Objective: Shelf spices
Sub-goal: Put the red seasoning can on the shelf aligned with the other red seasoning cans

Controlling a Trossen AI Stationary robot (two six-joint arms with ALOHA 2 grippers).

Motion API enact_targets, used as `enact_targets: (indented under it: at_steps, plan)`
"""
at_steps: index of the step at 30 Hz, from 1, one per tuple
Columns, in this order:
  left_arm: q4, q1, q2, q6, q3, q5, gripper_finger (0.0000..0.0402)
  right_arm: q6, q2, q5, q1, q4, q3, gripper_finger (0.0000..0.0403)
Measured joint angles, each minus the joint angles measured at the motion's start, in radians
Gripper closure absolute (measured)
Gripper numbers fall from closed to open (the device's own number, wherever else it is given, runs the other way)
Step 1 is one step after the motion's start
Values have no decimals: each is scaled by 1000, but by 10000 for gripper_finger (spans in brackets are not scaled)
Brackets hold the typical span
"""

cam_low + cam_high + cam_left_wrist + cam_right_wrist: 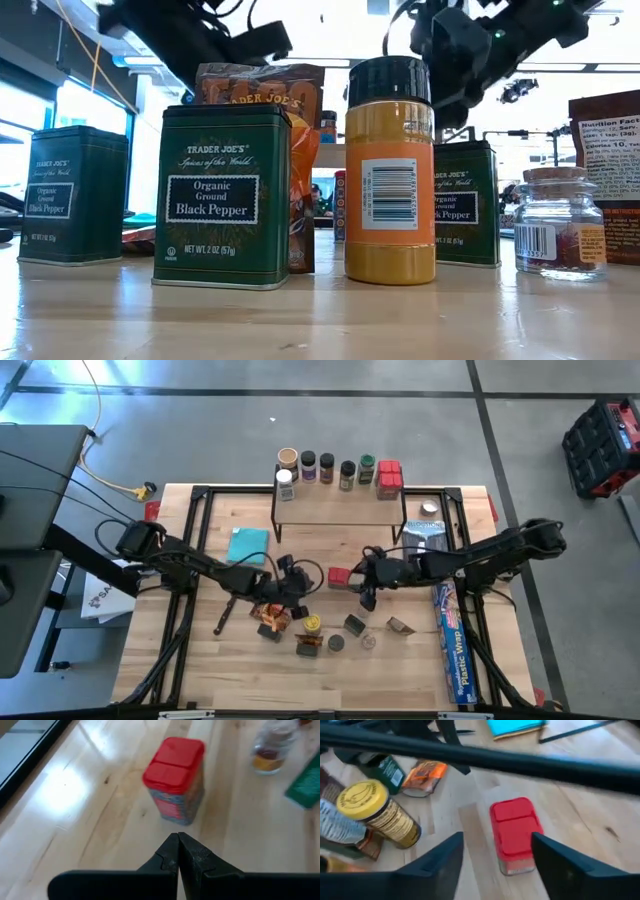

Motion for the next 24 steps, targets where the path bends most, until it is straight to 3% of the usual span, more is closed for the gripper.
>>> enact_targets:
  at_steps: [6, 15, 24]
  plan:
    - [-49, -71, -26, -80, -1, -45, 401, -84, 77, -88, -53, -9, 77, 114]
    - [-81, -130, -35, -116, -1, -107, 401, -198, 203, -81, -109, -57, 176, 110]
    - [-110, -135, -35, -133, -1, -110, 401, -217, 226, -80, -119, -80, 175, 110]
